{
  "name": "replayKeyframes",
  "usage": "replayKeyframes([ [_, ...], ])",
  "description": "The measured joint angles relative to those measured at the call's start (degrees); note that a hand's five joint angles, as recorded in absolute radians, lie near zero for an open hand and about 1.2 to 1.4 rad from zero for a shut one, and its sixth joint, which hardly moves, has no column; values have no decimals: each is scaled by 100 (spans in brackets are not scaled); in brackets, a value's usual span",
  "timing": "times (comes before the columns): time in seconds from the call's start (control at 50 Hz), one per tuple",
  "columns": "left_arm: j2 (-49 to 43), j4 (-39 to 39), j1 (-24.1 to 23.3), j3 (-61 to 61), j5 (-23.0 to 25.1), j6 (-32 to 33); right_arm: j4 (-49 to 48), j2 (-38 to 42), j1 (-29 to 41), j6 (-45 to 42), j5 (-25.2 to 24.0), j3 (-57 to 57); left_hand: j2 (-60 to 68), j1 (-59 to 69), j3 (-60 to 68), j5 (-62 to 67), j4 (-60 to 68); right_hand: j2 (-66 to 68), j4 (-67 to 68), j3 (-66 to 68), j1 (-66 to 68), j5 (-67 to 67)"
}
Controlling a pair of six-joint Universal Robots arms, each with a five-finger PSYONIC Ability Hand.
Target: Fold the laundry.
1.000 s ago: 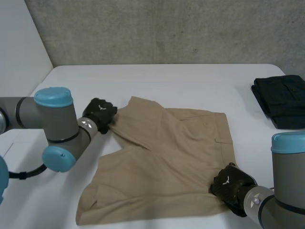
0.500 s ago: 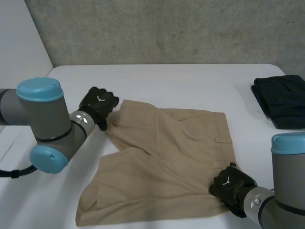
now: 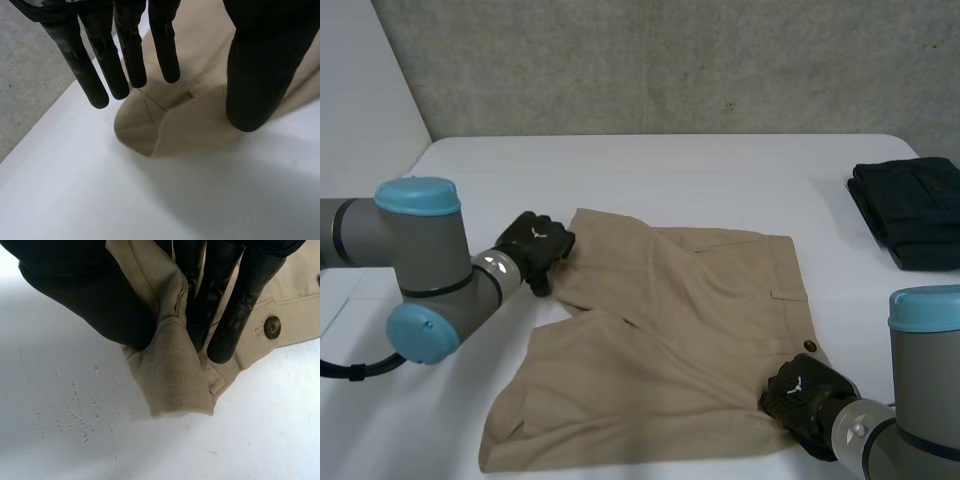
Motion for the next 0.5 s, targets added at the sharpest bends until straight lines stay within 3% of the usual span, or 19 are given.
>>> replayKeyframes([
  [0.16, 61, -24, 23, -233, -117, 636, 0, -1, 2, 2, 0, 3, -159, -132, -154, -203, -154, 0, 0, 0, 0, 0],
  [0.32, -42, 2, 51, -173, -140, 745, -5, 3, 0, 3, 1, 18, 526, 594, 507, 519, 533, 0, 0, 0, 0, 2],
  [0.34, -54, 7, 52, -160, -155, 734, -5, 3, -2, 3, 3, 19, 2586, 2732, 2540, 2578, 2606, 0, 0, 0, 0, 3],
  [0.36, -59, 10, 51, -155, -168, 727, -5, 3, -2, 3, 4, 20, 2995, 3039, 2893, 2946, 2976, 0, 0, 0, 0, 3],
  [0.5, 28, 146, 90, -193, -572, 633, -3, -1, -5, 3, 12, 19, 3414, 3138, 3331, 3235, 3457, 0, 0, 0, 0, 8],
])
